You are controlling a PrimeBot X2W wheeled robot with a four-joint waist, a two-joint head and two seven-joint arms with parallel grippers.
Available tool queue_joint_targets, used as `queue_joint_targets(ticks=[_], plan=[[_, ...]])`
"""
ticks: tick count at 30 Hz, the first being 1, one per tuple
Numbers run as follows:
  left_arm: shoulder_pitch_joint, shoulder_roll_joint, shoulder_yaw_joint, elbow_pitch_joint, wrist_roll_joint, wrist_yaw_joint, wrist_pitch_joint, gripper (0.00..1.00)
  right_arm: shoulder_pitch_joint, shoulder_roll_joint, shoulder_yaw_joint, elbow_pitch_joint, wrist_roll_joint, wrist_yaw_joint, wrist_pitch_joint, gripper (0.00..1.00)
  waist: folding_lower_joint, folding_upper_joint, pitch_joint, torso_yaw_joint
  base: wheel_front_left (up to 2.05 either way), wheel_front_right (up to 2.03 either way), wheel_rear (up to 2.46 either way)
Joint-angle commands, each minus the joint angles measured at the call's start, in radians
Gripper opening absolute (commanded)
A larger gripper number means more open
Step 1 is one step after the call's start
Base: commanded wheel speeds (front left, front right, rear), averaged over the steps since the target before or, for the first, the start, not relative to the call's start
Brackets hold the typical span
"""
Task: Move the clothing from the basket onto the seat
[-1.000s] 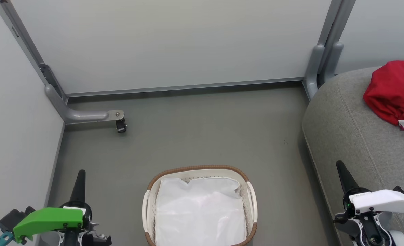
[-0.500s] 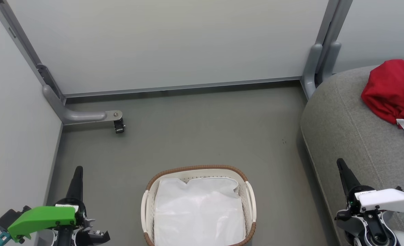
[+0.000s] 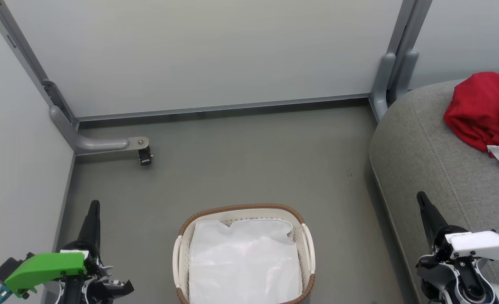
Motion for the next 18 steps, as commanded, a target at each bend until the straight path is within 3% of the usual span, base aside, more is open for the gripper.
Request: queue_joint_targets(ticks=[1,18], plan=[[-0.02,0.0,0.008,-0.007,-0.02,-0.008,0.005,0.0,-0.009,-0.006,-0.004,-0.007,0.022,-0.001,0.008,0.0,0.0,0.0,0.0,-0.001,0.0,0.0,0.0],[-0.02,-0.001,0.014,-0.008,-0.055,-0.01,0.016,0.0,-0.009,-0.006,-0.008,-0.01,0.061,-0.001,0.019,0.0,0.0,0.0,0.001,-0.005,0.0,0.0,0.0]])
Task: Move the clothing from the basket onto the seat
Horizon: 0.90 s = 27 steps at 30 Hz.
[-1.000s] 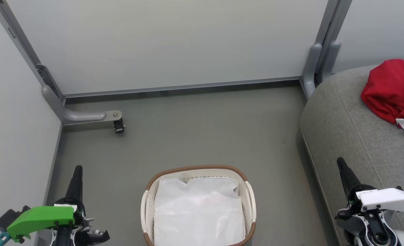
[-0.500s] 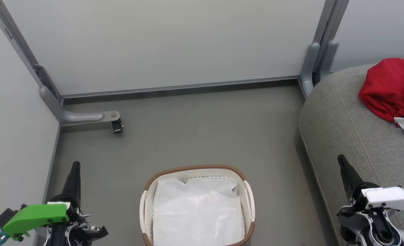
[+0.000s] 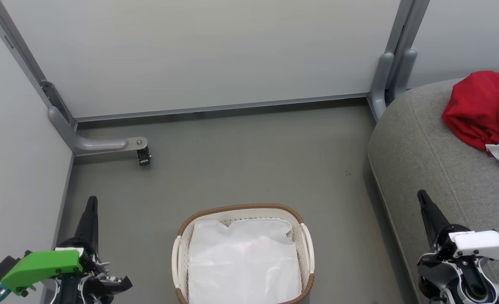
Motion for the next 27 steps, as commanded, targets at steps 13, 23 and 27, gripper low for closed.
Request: queue_joint_targets(ticks=[13,23,27], plan=[[-0.01,0.0,0.002,-0.002,-0.003,-0.005,0.004,0.0,-0.007,-0.006,-0.002,-0.004,0.004,-0.001,0.003,0.0,0.0,0.0,0.0,0.0,0.0,0.0,0.0],[-0.01,0.0,0.002,-0.002,-0.003,-0.005,0.004,0.0,-0.007,-0.006,-0.002,-0.004,0.004,-0.001,0.003,0.0,0.0,0.0,0.0,0.0,0.0,0.0,0.0],[-0.01,0.0,0.002,-0.002,-0.003,-0.005,0.004,0.0,-0.007,-0.006,-0.002,-0.004,0.004,-0.001,0.003,0.0,0.0,0.0,0.0,0.0,0.0,0.0,0.0]])
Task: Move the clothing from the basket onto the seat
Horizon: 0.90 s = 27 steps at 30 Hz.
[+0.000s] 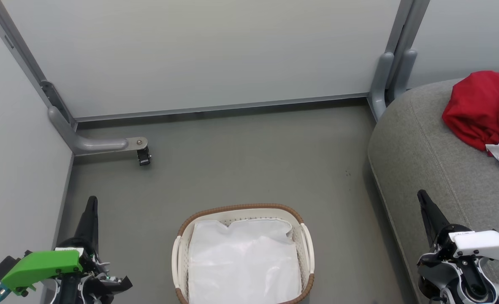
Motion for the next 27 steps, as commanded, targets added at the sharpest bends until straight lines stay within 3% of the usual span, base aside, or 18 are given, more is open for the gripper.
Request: queue_joint_targets(ticks=[1,27], plan=[[-0.01,0.0,0.002,-0.002,-0.003,-0.005,0.004,0.0,-0.007,-0.006,-0.002,-0.004,0.004,-0.001,0.003,0.0,0.0,0.0,0.0,0.0,0.0,0.0,0.0],[-0.01,0.0,0.002,-0.002,-0.003,-0.005,0.004,0.0,-0.007,-0.006,-0.002,-0.004,0.004,-0.001,0.003,0.0,0.0,0.0,0.0,0.0,0.0,0.0,0.0]])
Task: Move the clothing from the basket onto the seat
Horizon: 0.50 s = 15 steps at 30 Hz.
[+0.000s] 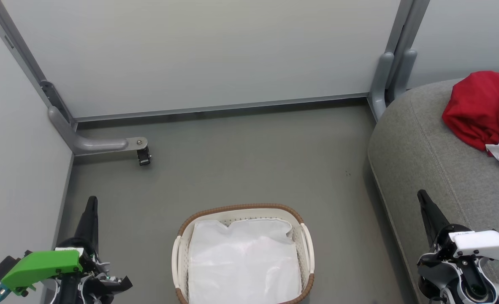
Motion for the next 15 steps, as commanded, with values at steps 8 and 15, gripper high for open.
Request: queue_joint_targets(ticks=[8,15], plan=[[-0.01,0.0,0.002,-0.002,-0.003,-0.005,0.004,0.0,-0.007,-0.006,-0.002,-0.004,0.004,0.0,0.003,0.0,0.0,-0.0001,0.0,0.0,0.0,0.0,0.0],[-0.01,0.0,0.002,-0.002,-0.003,-0.005,0.004,0.0,-0.007,-0.006,-0.002,-0.004,0.004,0.0,0.003,0.0,0.0,-0.0001,0.0,0.0,0.0,0.0,0.0]])
